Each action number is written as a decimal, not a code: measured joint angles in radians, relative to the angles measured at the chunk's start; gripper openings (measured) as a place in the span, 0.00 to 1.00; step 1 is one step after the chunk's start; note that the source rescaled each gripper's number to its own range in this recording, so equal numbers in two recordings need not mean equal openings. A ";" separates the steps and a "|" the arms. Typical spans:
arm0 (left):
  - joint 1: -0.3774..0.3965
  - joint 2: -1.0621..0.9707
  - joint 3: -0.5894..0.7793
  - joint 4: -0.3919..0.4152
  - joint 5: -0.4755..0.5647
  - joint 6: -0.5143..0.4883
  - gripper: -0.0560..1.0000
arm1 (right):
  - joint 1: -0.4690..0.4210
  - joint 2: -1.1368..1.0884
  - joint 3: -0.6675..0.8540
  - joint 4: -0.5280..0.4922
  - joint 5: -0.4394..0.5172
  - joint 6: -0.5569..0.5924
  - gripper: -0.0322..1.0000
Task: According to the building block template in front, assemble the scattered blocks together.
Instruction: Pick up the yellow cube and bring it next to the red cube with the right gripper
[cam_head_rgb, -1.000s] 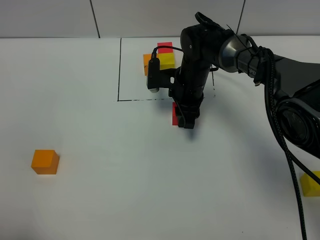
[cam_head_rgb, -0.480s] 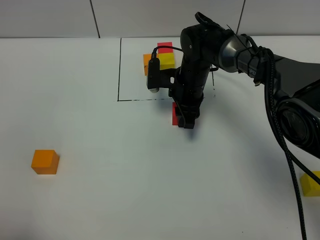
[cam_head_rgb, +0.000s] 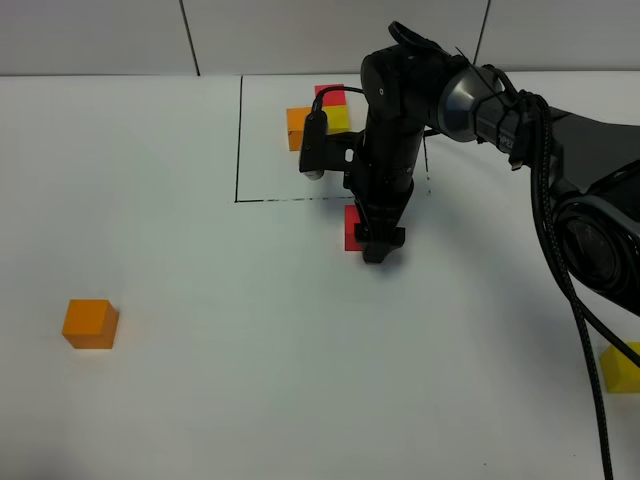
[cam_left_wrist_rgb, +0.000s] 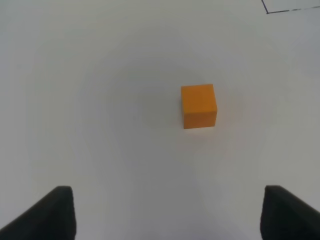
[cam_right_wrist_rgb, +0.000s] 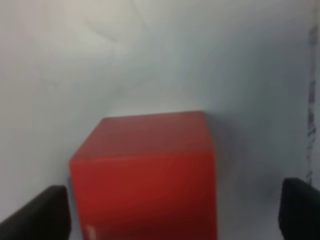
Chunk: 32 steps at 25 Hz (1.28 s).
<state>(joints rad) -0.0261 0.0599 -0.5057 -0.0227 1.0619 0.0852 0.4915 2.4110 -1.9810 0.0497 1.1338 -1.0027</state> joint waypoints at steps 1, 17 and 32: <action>0.000 0.000 0.000 0.000 0.000 0.000 0.74 | 0.000 -0.010 0.000 -0.001 0.002 0.011 0.81; 0.000 0.000 0.000 0.000 0.000 0.000 0.74 | -0.063 -0.229 0.156 -0.011 0.030 0.226 0.96; 0.000 0.000 0.000 0.000 0.000 0.000 0.74 | -0.151 -0.623 0.708 -0.076 -0.319 0.725 0.96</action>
<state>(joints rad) -0.0261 0.0599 -0.5057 -0.0227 1.0619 0.0852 0.3408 1.7879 -1.2734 -0.0260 0.8146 -0.2778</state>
